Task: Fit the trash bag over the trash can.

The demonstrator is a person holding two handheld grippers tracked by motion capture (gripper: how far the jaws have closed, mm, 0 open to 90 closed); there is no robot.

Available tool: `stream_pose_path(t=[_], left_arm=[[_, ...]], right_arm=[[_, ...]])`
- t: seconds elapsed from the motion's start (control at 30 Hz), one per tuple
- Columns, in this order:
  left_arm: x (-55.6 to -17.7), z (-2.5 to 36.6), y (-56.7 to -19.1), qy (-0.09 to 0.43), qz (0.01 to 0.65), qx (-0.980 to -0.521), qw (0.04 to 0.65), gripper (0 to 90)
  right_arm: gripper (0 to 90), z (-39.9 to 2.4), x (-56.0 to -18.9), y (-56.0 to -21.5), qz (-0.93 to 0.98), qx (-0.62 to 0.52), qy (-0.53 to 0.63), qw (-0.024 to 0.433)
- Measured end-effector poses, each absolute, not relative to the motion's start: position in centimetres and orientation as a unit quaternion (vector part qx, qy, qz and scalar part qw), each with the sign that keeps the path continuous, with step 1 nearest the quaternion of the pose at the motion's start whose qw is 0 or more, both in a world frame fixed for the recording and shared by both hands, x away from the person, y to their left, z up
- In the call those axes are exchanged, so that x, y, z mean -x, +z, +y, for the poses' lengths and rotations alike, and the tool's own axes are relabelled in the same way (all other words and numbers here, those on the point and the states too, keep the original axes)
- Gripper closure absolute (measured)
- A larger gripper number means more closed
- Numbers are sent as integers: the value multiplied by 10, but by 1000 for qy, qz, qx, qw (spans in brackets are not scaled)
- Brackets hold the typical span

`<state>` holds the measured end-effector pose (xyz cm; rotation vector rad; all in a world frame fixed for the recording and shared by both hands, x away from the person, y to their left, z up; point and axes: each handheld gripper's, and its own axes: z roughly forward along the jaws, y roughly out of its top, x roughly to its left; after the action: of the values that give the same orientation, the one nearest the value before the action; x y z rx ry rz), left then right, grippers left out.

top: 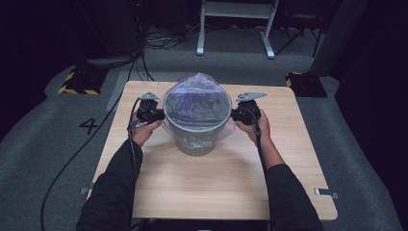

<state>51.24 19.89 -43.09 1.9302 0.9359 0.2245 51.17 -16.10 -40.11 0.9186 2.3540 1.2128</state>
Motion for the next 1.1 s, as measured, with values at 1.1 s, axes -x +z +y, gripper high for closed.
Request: stream_pose_path(t=[1.1], left_arm=[[-439, 206, -429, 126, 337, -793, 492, 688]], right_arm=[[877, -213, -431, -407, 807, -296, 462, 216]])
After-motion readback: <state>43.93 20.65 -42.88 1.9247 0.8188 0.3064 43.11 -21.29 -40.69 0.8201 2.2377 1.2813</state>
